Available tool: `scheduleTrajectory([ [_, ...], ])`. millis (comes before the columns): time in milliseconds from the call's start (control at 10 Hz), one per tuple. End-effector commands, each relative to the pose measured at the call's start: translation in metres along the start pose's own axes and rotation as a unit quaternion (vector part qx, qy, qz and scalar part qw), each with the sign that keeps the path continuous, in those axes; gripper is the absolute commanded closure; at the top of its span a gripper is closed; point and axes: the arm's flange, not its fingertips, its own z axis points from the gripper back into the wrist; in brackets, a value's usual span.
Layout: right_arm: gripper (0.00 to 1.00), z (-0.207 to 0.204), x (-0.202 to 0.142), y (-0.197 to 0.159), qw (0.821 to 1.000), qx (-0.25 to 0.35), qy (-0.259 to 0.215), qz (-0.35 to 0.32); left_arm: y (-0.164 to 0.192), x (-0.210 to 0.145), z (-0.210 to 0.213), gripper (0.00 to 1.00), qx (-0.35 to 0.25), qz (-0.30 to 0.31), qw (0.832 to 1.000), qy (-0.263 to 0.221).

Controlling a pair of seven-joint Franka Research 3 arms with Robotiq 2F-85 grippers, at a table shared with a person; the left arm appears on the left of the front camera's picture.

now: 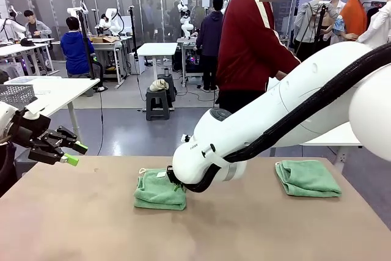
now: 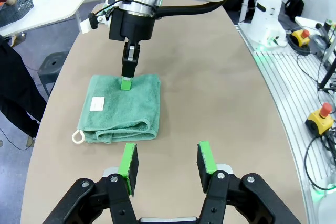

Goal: Fold the towels and place them in the basket.
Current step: Stack the folded Towel with hook on the right side of the table.

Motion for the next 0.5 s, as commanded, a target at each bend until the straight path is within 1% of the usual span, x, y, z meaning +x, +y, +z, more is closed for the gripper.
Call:
scheduleTrajectory([
  [0,1.0,0.0,0.003,0.004,1.0,-0.008,0.013,0.016,-0.003,0.001,0.001,0.41,0.001,-0.001,1.0,-0.003],
  [200,1.0,0.009,0.006,0.005,0.999,-0.015,0.008,0.032,-0.003,0.001,0.001,0.41,0.001,-0.001,1.0,-0.003],
  [400,1.0,0.04,0.014,0.003,0.998,-0.046,0.001,0.041,-0.003,0.001,0.001,0.41,0.001,-0.001,1.0,-0.003],
])
